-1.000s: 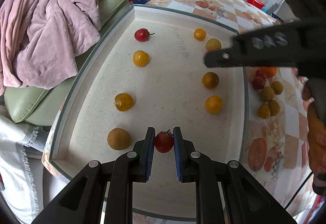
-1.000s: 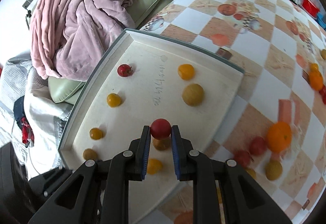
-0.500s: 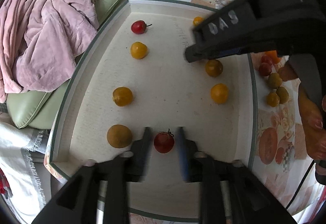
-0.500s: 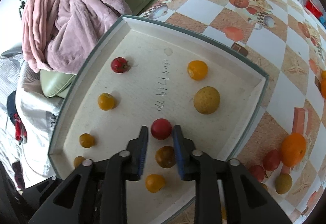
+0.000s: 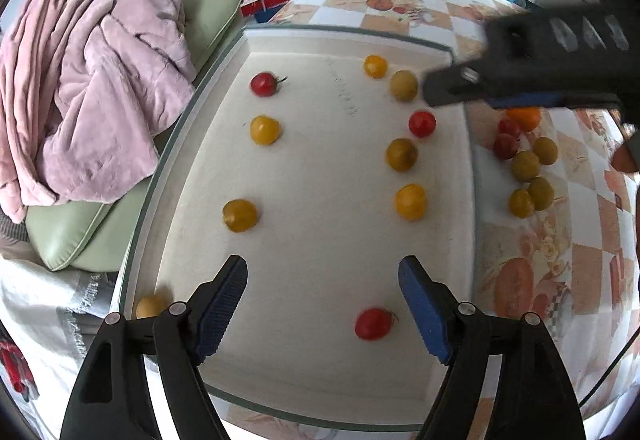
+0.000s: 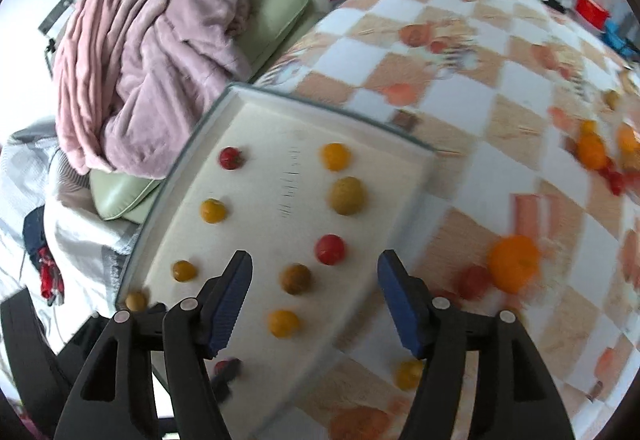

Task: Organize fruits
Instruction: 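Grasp a yellow plum with the left tool while the right tool grasps another yellow plum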

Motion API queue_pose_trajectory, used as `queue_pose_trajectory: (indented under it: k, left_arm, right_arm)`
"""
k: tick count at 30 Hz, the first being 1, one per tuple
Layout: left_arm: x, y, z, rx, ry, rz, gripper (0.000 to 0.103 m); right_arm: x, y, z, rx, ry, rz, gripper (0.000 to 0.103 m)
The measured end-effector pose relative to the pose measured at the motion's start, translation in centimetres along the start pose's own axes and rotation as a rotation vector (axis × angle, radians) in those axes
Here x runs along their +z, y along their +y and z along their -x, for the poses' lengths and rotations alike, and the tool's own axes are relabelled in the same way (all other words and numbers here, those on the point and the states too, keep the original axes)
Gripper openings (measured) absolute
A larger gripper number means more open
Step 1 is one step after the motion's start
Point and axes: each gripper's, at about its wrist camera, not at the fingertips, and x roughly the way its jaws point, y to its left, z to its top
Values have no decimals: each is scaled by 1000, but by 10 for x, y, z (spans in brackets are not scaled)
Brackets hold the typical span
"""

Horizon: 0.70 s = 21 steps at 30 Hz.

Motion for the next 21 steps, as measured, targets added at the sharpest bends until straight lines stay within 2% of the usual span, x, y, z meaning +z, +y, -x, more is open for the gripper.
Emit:
queue_pose_trajectory:
  k: [4,10,18,21]
  left_arm:
    - [4,-19,12,-14,-23,-30,79]
    - [10,-54,28,-57,-60,-70,79]
    - [17,-95,32,-111,-65,-110,79]
    - [16,-107,29,-119,-62,-113,79]
  right_arm:
    - [-20,-41,19,-75,-10,-61,69]
    - [-42,-91,21,-138,32,-128,69]
    - [-42,-104,10,-127,56,-115,69]
    - [-39,-105,5,-113,69,-91,61]
